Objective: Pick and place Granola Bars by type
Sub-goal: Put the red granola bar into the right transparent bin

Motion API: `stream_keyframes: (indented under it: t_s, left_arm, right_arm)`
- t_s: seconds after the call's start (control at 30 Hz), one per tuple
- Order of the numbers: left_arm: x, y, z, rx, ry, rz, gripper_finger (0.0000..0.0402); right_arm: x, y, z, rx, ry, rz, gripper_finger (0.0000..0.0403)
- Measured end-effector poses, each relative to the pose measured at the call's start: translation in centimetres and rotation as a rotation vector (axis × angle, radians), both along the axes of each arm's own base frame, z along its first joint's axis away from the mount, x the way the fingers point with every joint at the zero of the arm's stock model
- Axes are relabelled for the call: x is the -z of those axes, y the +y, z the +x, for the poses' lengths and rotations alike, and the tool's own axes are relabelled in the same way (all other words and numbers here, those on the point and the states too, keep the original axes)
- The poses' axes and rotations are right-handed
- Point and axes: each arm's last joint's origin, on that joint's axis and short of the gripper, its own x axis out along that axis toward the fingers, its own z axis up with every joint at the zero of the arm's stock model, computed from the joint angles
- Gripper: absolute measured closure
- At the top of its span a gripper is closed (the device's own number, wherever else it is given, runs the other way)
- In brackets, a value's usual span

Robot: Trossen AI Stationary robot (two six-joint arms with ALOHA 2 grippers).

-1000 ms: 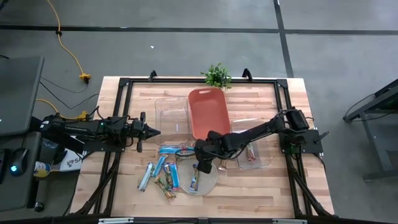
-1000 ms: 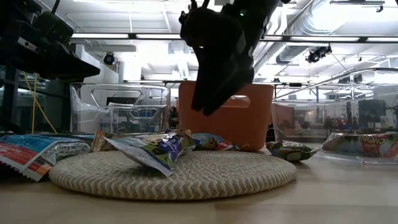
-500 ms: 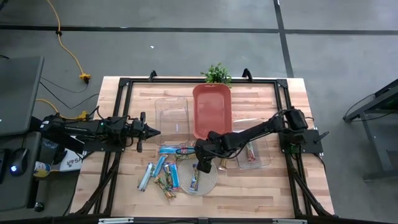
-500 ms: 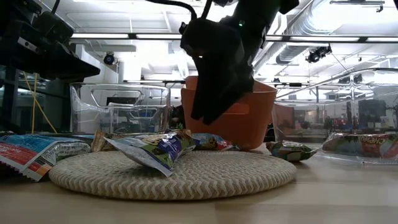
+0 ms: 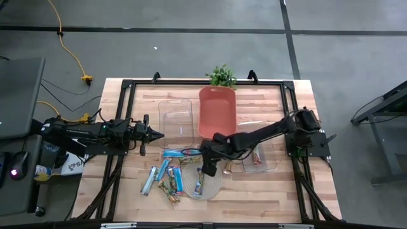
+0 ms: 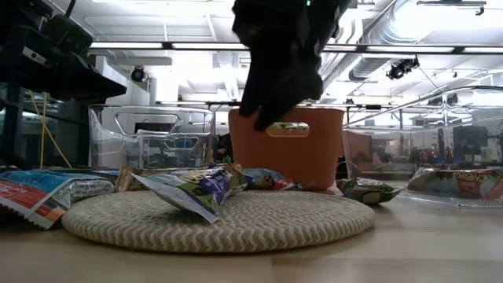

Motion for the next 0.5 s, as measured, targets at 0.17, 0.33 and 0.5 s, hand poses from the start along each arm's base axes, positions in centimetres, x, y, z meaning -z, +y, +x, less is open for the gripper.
stream_keyframes:
  t_s: [0.17,0.33,0.5]
  left_arm:
    - [0.0,0.0,0.0,0.0,0.0,0.0,0.0401]
    - [0.0,0.0,0.0,0.0,0.0,0.0,0.0401]
    - [0.0,0.0,0.0,0.0,0.001,0.0,0.0401]
  right_arm:
    - [-2.0,-0.2,-0.5,0.01,-0.064,-0.002,0.0183]
    - [-4.0,0.8,0.0,-0.046,-0.219,0.07,0.0183]
    - [-4.9,2.8,0.4,-0.135,-0.349,0.137,0.0183]
